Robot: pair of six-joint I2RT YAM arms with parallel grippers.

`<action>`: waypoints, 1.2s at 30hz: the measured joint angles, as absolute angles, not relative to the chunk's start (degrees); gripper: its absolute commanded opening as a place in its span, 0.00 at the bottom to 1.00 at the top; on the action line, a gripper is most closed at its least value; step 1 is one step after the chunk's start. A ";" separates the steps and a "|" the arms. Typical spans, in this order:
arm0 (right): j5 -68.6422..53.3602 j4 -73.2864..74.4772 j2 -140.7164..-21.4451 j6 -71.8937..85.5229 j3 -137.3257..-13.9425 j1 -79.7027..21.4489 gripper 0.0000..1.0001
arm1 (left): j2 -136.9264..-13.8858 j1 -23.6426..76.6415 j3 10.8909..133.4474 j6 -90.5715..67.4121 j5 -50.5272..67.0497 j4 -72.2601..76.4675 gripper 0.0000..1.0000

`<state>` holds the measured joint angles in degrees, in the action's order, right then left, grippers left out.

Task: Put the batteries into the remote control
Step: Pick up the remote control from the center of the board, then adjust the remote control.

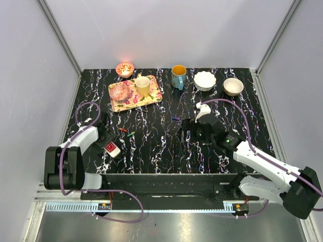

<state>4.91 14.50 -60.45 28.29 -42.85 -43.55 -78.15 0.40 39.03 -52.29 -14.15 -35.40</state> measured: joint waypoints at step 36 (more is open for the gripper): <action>-19.38 -2.68 -55.42 40.53 -48.05 -39.77 1.00 | -55.75 20.67 33.50 -59.07 26.00 29.61 0.00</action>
<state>-19.38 -2.68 -55.42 40.53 -48.05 -39.77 -55.75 20.67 33.50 -59.07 26.00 29.61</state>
